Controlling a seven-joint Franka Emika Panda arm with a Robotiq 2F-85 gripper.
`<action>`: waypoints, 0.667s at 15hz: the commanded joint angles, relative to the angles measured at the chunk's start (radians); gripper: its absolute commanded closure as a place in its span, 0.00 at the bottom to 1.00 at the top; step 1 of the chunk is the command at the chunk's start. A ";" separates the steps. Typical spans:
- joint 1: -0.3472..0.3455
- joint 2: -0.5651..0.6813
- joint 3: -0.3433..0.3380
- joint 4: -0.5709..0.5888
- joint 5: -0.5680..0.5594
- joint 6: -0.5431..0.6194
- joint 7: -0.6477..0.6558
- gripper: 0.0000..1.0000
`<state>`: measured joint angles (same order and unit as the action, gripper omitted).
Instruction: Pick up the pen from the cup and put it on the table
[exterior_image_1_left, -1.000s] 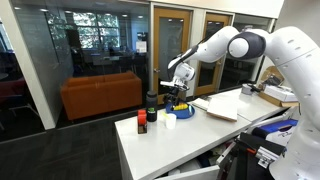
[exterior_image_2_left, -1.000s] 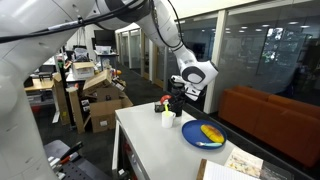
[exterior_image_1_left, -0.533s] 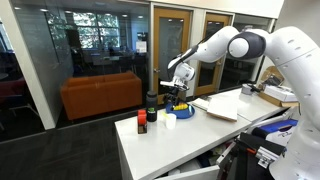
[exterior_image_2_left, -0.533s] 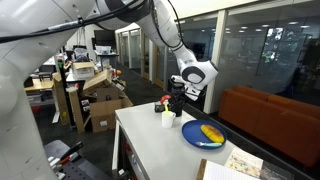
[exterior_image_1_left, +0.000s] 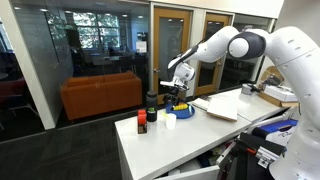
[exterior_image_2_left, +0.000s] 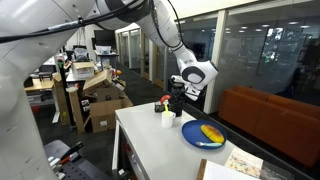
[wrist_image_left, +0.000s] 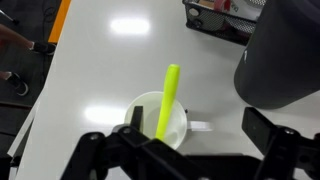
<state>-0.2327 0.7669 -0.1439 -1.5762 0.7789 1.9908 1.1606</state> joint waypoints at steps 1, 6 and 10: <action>-0.001 0.003 -0.001 0.005 -0.001 -0.004 0.000 0.00; -0.001 0.003 -0.001 0.005 -0.001 -0.004 0.000 0.00; 0.008 0.020 0.007 0.009 0.016 0.017 0.015 0.00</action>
<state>-0.2293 0.7724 -0.1429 -1.5769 0.7785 1.9928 1.1613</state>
